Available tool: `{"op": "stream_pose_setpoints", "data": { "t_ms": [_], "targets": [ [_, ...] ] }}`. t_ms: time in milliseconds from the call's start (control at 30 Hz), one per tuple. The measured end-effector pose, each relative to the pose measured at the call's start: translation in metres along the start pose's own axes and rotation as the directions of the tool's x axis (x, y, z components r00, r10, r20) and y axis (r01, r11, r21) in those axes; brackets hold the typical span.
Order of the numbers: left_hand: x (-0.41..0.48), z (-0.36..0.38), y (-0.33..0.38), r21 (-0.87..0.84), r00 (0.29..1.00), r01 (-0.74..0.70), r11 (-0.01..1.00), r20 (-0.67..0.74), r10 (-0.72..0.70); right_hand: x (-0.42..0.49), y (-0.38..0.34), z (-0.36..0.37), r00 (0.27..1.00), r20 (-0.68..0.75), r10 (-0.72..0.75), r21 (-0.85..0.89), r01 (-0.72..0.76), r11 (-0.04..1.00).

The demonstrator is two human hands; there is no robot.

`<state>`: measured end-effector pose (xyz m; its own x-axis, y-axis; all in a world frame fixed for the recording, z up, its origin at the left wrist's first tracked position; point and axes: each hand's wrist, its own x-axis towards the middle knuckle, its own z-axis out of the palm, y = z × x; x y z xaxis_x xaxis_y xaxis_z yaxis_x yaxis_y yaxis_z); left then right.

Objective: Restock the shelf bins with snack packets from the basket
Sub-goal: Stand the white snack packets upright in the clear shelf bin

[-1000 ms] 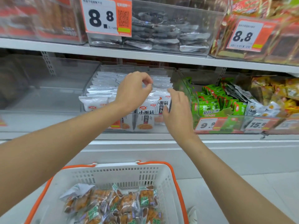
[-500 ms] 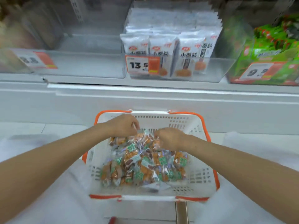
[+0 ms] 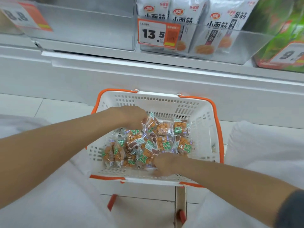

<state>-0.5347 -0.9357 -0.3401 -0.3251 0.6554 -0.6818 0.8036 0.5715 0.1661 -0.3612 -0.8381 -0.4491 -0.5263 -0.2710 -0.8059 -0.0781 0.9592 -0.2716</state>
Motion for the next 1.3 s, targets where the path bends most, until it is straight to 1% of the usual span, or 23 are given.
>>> {"op": "stream_pose_setpoints", "data": {
  "t_ms": [33, 67, 133, 200, 267, 300, 333, 367, 400, 433, 500, 533, 600, 733, 833, 1000, 1067, 1133, 1200, 1300],
  "targets": [
    [-0.001, -0.002, 0.001, -0.009, 1.0, 0.006, 1.0, 0.013, -0.006, -0.002, 0.001, -0.002, 1.0, -0.005, -0.001, -0.048, 0.001, 0.999],
    [-0.001, -0.004, 0.003, -0.032, 1.0, 0.008, 0.999, 0.015, -0.007, -0.006, 0.002, -0.008, 1.0, -0.009, 0.009, -0.055, -0.009, 0.998],
    [-0.003, -0.011, 0.004, -0.08, 1.0, 0.022, 0.997, 0.015, -0.021, -0.021, 0.009, -0.034, 0.997, -0.058, 0.04, 0.017, -0.039, 0.999],
    [-0.006, -0.019, 0.001, -0.133, 0.999, 0.037, 0.99, 0.033, -0.033, -0.043, 0.02, -0.071, 0.972, -0.219, 0.087, 0.205, -0.041, 0.978],
    [-0.01, -0.025, -0.002, -0.177, 0.994, 0.032, 0.984, 0.105, -0.014, -0.075, 0.028, -0.109, 0.897, -0.415, 0.152, 0.387, 0.023, 0.922],
    [-0.012, -0.027, -0.003, -0.251, 0.99, -0.002, 0.968, 0.139, 0.038, -0.091, 0.032, -0.124, 0.851, -0.488, 0.195, 0.475, 0.071, 0.877],
    [-0.012, -0.029, -0.003, -0.368, 0.982, -0.054, 0.928, 0.151, 0.117, -0.106, 0.036, -0.137, 0.809, -0.538, 0.237, 0.558, 0.131, 0.819],
    [-0.012, -0.031, -0.002, -0.491, 0.972, -0.119, 0.863, 0.119, 0.202, -0.119, 0.038, -0.147, 0.776, -0.574, 0.263, 0.619, 0.201, 0.759],
    [-0.014, -0.033, 0.002, -0.594, 0.966, -0.169, 0.786, 0.057, 0.251, -0.128, 0.04, -0.153, 0.751, -0.599, 0.279, 0.663, 0.27, 0.699],
    [-0.016, -0.035, 0.005, -0.682, 0.966, -0.197, 0.704, -0.014, 0.257, -0.133, 0.042, -0.158, 0.726, -0.623, 0.291, 0.686, 0.328, 0.65],
    [-0.017, -0.04, 0.011, -0.809, 0.972, -0.214, 0.548, -0.119, 0.204, -0.136, 0.045, -0.167, 0.676, -0.669, 0.309, 0.687, 0.405, 0.603],
    [-0.015, -0.041, 0.012, -0.834, 0.974, -0.211, 0.51, -0.138, 0.178, -0.137, 0.047, -0.17, 0.657, -0.685, 0.315, 0.683, 0.43, 0.591],
    [-0.013, -0.044, 0.015, -0.829, 0.976, -0.215, 0.516, -0.16, 0.148, -0.14, 0.055, -0.173, 0.649, -0.692, 0.316, 0.691, 0.47, 0.549],
    [-0.01, -0.048, 0.017, -0.806, 0.972, -0.236, 0.543, -0.201, 0.124, -0.149, 0.07, -0.176, 0.7, -0.659, 0.275, 0.725, 0.494, 0.48],
    [-0.007, -0.05, 0.02, -0.787, 0.97, -0.237, 0.569, -0.223, 0.095, -0.154, 0.076, -0.177, 0.718, -0.651, 0.245, 0.73, 0.504, 0.461],
    [-0.004, -0.047, 0.027, -0.765, 0.952, -0.278, 0.581, -0.302, 0.058, -0.158, 0.077, -0.176, 0.716, -0.648, 0.26, 0.739, 0.507, 0.445],
    [-0.003, -0.047, 0.028, -0.773, 0.942, -0.297, 0.56, -0.333, 0.04, -0.16, 0.076, -0.175, 0.722, -0.65, 0.237, 0.735, 0.519, 0.436],
    [-0.004, -0.05, 0.029, -0.779, 0.938, -0.322, 0.539, -0.341, 0.068, -0.163, 0.077, -0.175, 0.7, -0.67, 0.247, 0.72, 0.531, 0.447],
    [-0.003, -0.052, 0.033, -0.758, 0.938, -0.327, 0.564, -0.331, 0.099, -0.167, 0.08, -0.175, 0.672, -0.682, 0.289, 0.715, 0.53, 0.455],
    [0.003, -0.052, 0.043, -0.747, 0.93, -0.345, 0.569, -0.354, 0.099, -0.176, 0.085, -0.175, 0.667, -0.671, 0.323, 0.728, 0.509, 0.46]
  ]
}}
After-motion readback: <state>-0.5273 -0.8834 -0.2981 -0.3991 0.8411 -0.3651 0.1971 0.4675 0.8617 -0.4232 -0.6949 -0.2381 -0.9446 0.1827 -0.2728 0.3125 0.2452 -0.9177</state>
